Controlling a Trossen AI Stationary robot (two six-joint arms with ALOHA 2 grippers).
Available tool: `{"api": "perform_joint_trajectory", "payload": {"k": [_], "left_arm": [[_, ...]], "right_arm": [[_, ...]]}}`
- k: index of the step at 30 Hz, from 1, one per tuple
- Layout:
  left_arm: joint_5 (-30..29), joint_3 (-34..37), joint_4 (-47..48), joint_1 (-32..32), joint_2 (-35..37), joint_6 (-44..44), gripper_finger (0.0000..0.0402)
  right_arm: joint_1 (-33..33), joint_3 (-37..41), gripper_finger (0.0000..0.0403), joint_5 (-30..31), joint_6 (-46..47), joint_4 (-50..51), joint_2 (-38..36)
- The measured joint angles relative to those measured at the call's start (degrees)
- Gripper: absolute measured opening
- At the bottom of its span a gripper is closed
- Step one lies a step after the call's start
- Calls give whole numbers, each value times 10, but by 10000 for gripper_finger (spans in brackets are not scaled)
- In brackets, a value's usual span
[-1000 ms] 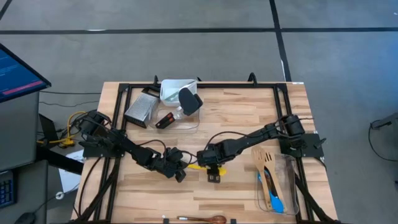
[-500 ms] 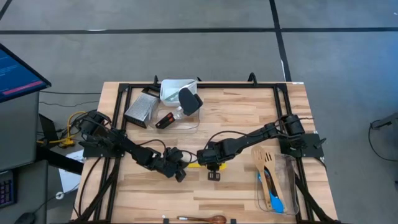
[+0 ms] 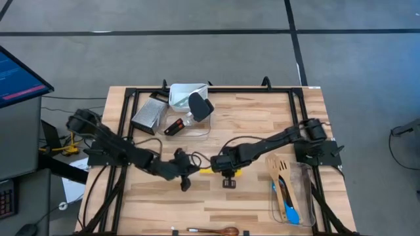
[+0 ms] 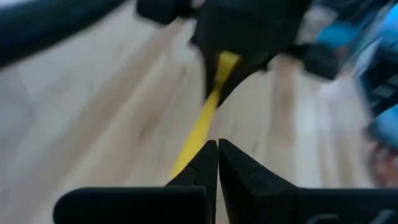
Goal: Pick & Place Kitchen Items
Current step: Put the yellow spoon into the bottom transparent bin
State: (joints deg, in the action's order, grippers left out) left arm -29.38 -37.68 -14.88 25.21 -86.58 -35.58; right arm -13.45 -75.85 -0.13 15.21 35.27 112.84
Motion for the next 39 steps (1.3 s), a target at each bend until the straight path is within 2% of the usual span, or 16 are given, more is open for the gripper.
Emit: {"api": "perform_joint_trajectory", "payload": {"k": [7,15,21,25,30,39], "left_arm": [[-56,8,-2,5,110,114,2],[-104,49,-3,4,162,129,2],[-106,65,-7,0,162,127,2],[-106,66,-8,-2,162,127,2],[-112,66,-11,-2,162,127,2],[-164,66,-36,-15,162,148,2]], "right_arm": [[-1,1,28,96,15,67,-87],[-26,70,28,189,119,96,-222],[-95,118,28,299,315,190,-308],[-164,119,28,360,464,270,-328],[-252,119,28,392,643,338,-321],[-379,119,28,380,898,402,-258]]}}
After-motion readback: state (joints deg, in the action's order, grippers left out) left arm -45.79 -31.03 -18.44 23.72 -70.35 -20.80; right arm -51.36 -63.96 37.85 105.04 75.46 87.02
